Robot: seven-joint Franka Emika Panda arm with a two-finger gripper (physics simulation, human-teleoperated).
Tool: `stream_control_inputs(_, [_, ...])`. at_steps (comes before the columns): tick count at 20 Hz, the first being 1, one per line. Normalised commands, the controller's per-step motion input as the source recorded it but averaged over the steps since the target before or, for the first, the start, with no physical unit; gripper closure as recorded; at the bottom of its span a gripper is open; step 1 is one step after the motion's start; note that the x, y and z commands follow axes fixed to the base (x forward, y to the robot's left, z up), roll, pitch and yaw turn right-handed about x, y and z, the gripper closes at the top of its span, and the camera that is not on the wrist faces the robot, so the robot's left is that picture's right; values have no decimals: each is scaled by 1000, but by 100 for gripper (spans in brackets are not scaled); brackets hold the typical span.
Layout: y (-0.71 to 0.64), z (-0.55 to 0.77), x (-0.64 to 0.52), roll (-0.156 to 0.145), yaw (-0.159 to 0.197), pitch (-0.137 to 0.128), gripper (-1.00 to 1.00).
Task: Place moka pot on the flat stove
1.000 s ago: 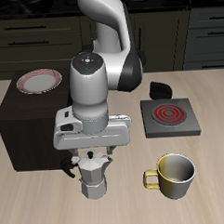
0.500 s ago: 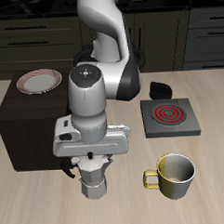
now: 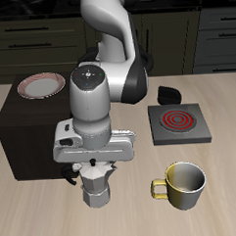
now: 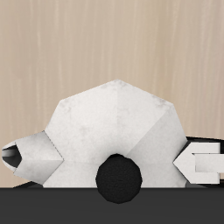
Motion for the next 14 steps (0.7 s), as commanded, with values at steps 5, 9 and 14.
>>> stream_control_inputs(5, [84,175,-121,-2,-10,-24,100])
stream_control_inputs(9, [212,248,-220,14,15,-63,100])
stream_control_inputs(14, [337,115,-227,-1,12,-56,100])
